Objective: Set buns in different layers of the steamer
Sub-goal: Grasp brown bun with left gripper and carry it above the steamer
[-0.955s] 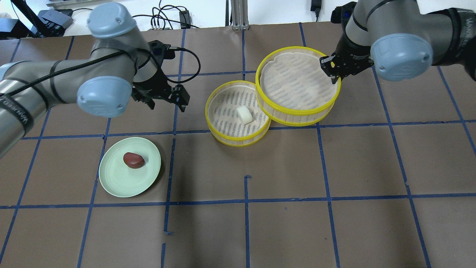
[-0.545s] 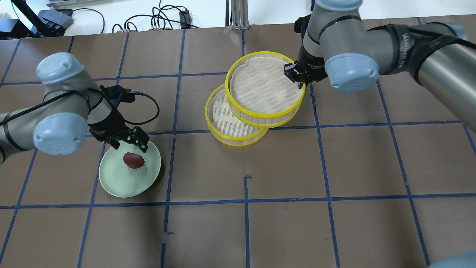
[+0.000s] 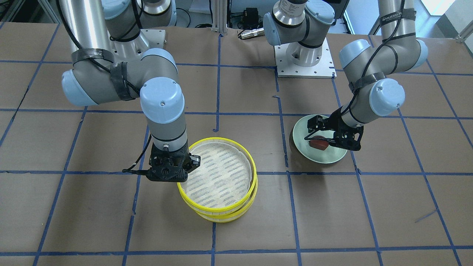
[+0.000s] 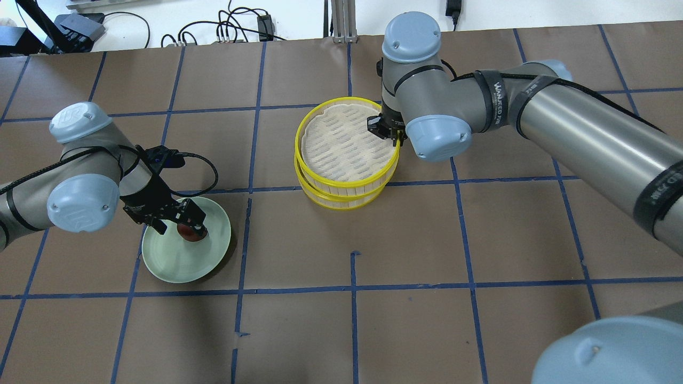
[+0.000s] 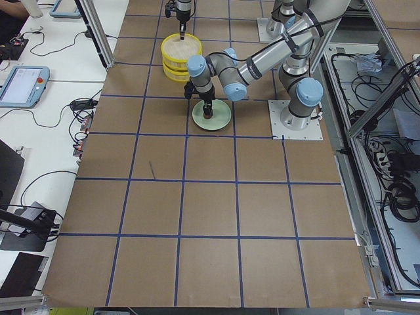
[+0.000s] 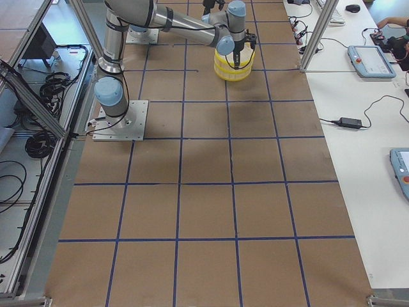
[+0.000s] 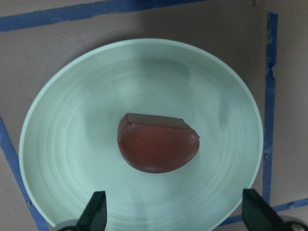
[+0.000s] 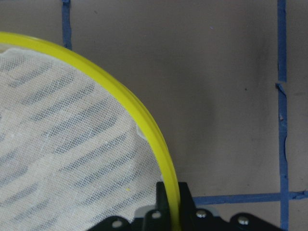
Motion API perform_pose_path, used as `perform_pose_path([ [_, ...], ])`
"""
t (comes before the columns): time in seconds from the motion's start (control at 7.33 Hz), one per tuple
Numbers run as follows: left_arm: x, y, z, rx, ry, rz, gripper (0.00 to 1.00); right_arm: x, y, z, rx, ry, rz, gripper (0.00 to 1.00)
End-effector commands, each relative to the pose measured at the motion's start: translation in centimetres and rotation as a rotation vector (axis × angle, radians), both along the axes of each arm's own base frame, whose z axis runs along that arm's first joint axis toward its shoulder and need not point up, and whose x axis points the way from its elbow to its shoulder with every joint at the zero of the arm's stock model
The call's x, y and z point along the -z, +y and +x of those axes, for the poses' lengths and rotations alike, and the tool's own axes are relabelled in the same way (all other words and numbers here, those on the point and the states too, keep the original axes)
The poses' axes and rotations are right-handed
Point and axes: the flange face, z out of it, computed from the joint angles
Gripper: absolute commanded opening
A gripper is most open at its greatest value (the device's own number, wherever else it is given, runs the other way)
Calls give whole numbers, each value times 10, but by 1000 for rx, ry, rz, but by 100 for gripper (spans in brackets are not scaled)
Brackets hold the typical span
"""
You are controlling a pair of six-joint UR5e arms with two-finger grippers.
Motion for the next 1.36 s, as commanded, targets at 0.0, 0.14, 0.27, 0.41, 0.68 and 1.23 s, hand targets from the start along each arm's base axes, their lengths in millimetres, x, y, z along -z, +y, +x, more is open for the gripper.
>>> perform_pose_path([
  [0.0,14,-10,3,1,-4,-22,85,3,1,5,8,2,1,12],
  [0.14,16,-14,5,3,-14,-40,57,1,0,5,17,-2,-6,12],
  [0.27,20,-14,3,1,-16,-33,33,2,1,5,33,-8,4,12],
  [0.41,15,-15,-4,6,-26,-42,21,0,2,7,32,-7,3,13],
  [0.68,-41,-31,-37,-12,-72,-160,19,3,6,16,17,0,4,13],
  [1.23,-236,-53,-161,-136,22,-379,16,6,6,15,3,3,10,35],
])
